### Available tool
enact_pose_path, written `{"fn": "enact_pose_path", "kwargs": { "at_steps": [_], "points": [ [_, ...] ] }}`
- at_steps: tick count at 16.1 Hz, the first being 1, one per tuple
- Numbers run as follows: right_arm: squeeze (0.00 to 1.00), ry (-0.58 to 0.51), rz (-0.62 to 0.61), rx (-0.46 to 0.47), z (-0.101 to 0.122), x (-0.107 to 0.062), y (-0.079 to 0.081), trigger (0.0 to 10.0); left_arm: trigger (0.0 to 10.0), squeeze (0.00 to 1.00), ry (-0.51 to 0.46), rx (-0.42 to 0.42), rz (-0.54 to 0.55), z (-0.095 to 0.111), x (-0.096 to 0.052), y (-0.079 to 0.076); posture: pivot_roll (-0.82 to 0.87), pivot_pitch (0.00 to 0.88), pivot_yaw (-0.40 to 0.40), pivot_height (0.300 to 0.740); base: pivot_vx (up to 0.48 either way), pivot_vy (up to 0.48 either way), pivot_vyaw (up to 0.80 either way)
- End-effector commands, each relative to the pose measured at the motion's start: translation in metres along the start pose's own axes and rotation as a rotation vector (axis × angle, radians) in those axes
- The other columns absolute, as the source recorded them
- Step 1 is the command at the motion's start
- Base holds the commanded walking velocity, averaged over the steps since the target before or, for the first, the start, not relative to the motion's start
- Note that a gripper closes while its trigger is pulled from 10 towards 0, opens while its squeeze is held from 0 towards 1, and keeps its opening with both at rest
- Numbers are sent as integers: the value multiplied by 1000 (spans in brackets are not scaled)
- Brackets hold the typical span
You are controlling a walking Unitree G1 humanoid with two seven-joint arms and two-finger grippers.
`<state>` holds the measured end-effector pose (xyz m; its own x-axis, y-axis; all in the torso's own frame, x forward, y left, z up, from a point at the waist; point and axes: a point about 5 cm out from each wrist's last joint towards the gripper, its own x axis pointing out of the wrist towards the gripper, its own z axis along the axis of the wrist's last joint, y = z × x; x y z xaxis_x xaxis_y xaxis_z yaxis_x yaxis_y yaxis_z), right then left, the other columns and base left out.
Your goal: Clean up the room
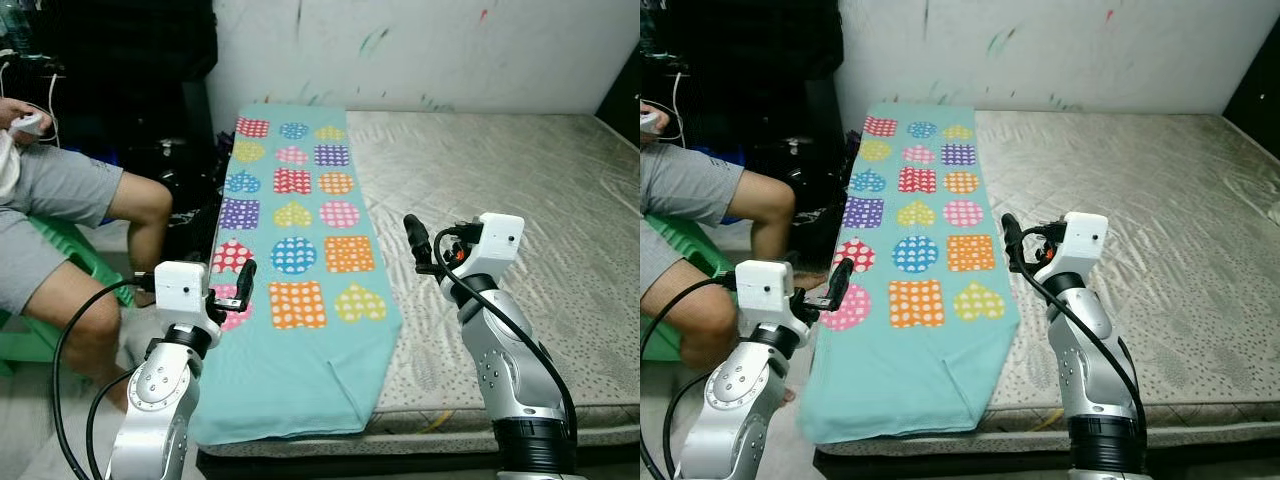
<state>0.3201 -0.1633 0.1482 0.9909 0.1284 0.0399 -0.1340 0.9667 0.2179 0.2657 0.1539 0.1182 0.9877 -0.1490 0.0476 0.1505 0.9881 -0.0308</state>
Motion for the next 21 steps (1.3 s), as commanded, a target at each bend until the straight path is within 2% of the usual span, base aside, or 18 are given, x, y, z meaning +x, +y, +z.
{"fn": "enact_pose_path", "kwargs": {
  "at_steps": [1, 5, 9, 16, 21],
  "points": [
    [0, 1, -18, -9, 1, 1, -5, 10000, 10000, 0, -6, -2, -2, 2, 1, -2, -47, 0, 4, 740, 0, 0, 0],
    [0, 9, -21, -16, 0, 1, -5, 10000, 10000, 0, 0, -14, 8, 2, 2, -1, -48, 0, 4, 740, 0, 472, -600],
    [0, 10, -25, -24, -2, 0, -7, 10000, 10000, 0, -1, -17, 20, 2, 2, 0, -50, 0, 1, 740, 0, 453, 0],
    [0, 6, 7, -55, -2, -1, -4, 10000, 10000, 0, -17, -42, -7, 5, 1, -2, -53, 0, 5, 740, 0, 0, 0],
    [0, 11, 6, -61, -2, -2, -4, 10000, 10000, 0, -16, -52, -17, 5, 1, -3, -53, 0, 2, 740, 268, 0, 0]
  ]
}}
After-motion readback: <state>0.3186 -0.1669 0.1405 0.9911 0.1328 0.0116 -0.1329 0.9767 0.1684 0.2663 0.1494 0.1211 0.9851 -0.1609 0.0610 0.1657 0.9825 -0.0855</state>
